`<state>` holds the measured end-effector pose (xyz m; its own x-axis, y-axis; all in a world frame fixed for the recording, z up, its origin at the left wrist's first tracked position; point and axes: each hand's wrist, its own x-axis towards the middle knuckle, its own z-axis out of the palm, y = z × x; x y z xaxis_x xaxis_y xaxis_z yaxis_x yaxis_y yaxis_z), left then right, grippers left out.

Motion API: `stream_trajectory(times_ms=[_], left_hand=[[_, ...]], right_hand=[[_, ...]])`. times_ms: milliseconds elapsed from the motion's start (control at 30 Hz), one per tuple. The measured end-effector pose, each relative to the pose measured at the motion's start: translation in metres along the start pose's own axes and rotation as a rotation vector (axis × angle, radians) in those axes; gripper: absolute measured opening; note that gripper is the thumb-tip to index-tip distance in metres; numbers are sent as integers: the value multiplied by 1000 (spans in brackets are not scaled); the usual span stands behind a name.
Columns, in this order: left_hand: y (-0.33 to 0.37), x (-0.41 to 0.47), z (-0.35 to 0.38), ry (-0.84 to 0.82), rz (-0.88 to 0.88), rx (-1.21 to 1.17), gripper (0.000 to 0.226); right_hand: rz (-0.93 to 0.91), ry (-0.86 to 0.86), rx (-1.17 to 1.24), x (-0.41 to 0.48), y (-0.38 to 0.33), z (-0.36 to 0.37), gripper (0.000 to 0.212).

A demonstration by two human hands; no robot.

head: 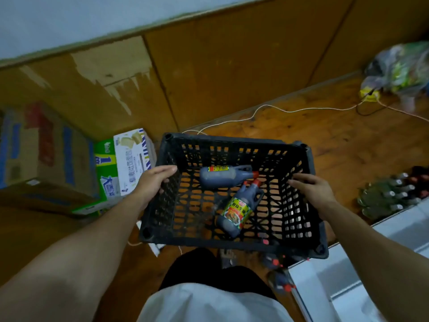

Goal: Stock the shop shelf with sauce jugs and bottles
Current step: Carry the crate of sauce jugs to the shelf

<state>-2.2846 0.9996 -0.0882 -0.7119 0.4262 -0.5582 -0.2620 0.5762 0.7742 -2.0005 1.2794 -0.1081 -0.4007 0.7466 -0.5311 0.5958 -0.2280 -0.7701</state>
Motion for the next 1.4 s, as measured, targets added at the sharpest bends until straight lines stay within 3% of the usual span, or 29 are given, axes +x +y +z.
stream_trajectory(times_ms=[300,533,767,1100,1400], left_hand=[[127,172,48,-301,31,184,24],[226,264,128,-469,133,335,29],[307,309,262,-631,259,509,31],[368,338,460,-856,265,692,28],[408,350,641,-1199,379,908,31]], right_hand=[[118,242,152,88,-43,-20,39],[195,471,333,120,-49,-41,36],[295,673,464,154,-28,-87,39],[474,840,661,194,18,-165,44],[654,1182,859,209,17,-182,41]])
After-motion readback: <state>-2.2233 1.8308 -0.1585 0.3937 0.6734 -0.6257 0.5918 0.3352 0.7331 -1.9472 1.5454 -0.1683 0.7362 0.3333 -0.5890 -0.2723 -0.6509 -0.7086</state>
